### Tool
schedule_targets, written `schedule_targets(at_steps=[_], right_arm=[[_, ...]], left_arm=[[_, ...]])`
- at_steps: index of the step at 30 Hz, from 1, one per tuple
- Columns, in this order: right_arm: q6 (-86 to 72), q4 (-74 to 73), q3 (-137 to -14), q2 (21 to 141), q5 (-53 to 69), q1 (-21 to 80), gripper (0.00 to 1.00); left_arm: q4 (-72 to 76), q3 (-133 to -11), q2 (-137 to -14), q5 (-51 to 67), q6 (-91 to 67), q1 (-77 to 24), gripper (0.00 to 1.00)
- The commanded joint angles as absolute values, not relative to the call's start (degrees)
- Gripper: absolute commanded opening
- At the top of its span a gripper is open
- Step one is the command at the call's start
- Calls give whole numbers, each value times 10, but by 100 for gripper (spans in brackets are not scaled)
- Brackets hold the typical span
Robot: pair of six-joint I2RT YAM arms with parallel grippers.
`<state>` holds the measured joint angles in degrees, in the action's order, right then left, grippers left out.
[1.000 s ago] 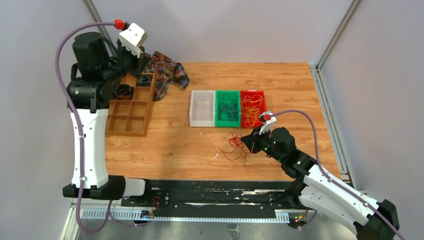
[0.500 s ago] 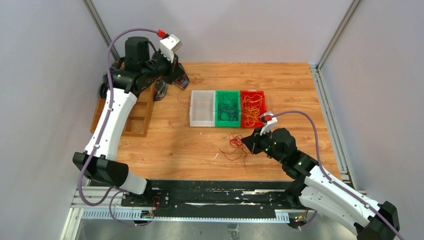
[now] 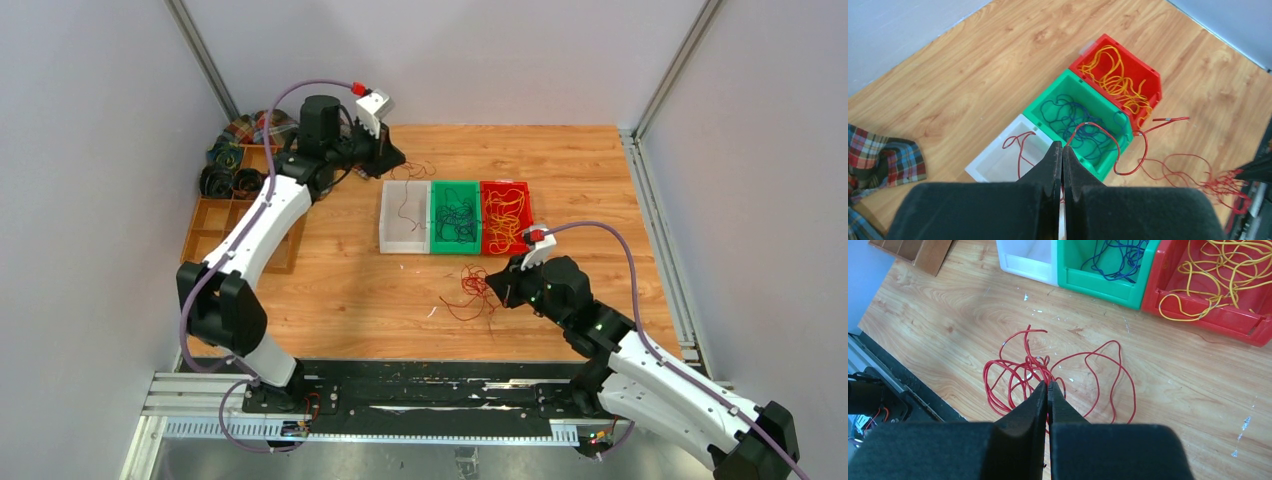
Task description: Untangle the cables
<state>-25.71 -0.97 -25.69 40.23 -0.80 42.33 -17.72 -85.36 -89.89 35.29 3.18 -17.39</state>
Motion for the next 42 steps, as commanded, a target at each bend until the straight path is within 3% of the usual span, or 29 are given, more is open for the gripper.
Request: schedule_targets(at_steps=[1, 13, 33, 39, 42], right_arm=[[-263, -1, -248, 403, -32, 430, 1], [-266, -22, -278, 435, -44, 430, 0], [-272, -77, -312, 428, -50, 430, 1], [-272, -84, -314, 419, -55, 431, 0], [-272, -85, -315, 416, -55, 431, 1]], left_arm=[[-116, -842, -933, 328, 68, -180, 1], [-122, -757, -980, 285, 216, -196, 1], [27, -702, -1064, 10, 394, -275, 1], [16, -717, -1079, 35, 374, -281, 1], [-45, -750, -1087, 55, 353, -281, 19]])
